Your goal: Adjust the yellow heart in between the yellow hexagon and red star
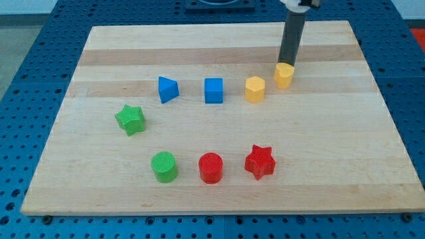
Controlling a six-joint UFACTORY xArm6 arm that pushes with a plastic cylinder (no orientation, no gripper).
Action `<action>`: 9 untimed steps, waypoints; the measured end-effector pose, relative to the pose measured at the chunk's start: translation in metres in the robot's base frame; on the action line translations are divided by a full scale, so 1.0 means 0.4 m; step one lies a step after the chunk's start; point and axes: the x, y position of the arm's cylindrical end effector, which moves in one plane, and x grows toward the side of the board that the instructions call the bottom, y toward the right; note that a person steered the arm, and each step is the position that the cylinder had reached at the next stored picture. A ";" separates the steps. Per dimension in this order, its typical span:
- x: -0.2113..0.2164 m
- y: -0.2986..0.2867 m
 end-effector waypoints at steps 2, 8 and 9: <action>0.160 -0.022; 0.354 0.031; 0.354 0.028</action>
